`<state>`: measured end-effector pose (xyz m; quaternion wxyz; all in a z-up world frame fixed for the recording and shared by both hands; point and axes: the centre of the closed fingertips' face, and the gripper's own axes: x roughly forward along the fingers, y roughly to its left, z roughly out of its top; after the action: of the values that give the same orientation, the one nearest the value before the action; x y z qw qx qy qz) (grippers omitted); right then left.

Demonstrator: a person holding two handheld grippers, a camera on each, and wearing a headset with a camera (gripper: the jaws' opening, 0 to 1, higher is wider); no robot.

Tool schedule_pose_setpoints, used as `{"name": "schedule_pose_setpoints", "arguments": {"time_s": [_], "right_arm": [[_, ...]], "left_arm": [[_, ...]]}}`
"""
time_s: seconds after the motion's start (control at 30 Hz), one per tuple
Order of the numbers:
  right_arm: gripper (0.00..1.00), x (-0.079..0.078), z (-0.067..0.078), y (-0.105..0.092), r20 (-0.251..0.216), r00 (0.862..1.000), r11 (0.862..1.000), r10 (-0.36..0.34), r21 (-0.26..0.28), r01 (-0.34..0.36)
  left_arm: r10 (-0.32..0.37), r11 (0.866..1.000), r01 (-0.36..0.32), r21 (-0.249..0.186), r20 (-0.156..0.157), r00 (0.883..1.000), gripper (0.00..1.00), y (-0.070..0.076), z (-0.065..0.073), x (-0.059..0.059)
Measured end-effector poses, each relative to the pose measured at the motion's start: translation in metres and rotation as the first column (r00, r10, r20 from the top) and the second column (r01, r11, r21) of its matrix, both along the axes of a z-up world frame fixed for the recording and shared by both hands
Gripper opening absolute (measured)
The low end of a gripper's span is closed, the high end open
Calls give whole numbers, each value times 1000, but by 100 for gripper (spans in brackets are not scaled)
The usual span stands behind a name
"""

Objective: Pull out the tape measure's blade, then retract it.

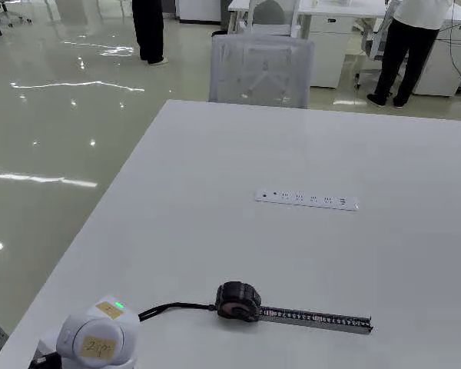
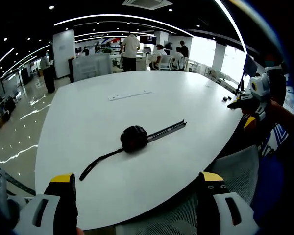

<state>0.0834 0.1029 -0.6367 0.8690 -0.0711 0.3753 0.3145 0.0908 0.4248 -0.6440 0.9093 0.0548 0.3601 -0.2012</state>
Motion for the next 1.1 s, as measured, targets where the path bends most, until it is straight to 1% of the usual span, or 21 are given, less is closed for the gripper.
{"name": "schedule_pose_setpoints", "arguments": {"time_s": [0.03,0.13,0.2,0.3,0.33,0.4,0.43,0.5,0.57,0.63,0.73,0.77,0.83,0.97,1.03,1.1], "right_arm": [[100,-1,0,-1,1,1000,1000,4,-4,-4],[100,-2,-1,-2,-3,1000,1000,7,-6,-7],[100,-2,-3,-2,-5,1000,1000,15,-11,-15],[100,-1,-8,-4,-10,1000,1000,20,-21,-20],[100,-1,-9,-4,-13,1000,999,25,-20,-25],[100,0,-9,-3,-8,1000,999,29,-24,-29],[99,2,-9,-3,-6,999,999,34,-23,-34],[99,4,-7,-1,-4,999,999,38,-19,-38],[97,9,-6,0,6,999,999,49,-24,-48],[97,13,-6,2,4,998,998,59,-24,-59],[94,20,-8,3,12,996,995,90,-36,-89],[92,23,-10,2,13,994,993,106,-52,-106],[90,26,-14,1,8,992,989,124,-76,-123],[91,31,-22,2,-10,989,987,147,-67,-147],[90,34,-25,0,-13,987,984,161,-75,-161],[90,37,-27,-1,-16,986,983,166,-72,-166]], "left_arm": [[0,1000,0,-2,3,1000,100,-1,0,-1],[26,999,-26,-21,-11,1000,100,-2,-1,-2],[31,999,-32,-33,-6,999,100,-6,0,-3],[31,999,-31,-30,-5,1000,100,-10,-2,-3],[28,999,-29,-29,-13,1000,100,-11,-5,-4],[25,999,-26,-25,-18,1000,100,-13,-8,-4],[32,999,-33,-21,-25,999,100,-14,-10,-3],[60,998,-60,-21,-16,998,100,-13,-10,0],[87,996,-88,-12,-22,996,100,-11,-10,3],[113,993,-114,-28,-12,993,100,-13,-7,10],[125,992,-125,-14,3,992,100,-17,-6,18],[129,992,-129,-9,10,992,100,-18,-5,22],[124,992,-124,-7,9,992,100,-22,-5,28],[134,991,-134,-4,6,991,100,-27,-6,38],[138,990,-138,-2,0,990,100,-31,-9,41],[139,990,-139,-11,-9,990,100,-37,-13,44]]}}
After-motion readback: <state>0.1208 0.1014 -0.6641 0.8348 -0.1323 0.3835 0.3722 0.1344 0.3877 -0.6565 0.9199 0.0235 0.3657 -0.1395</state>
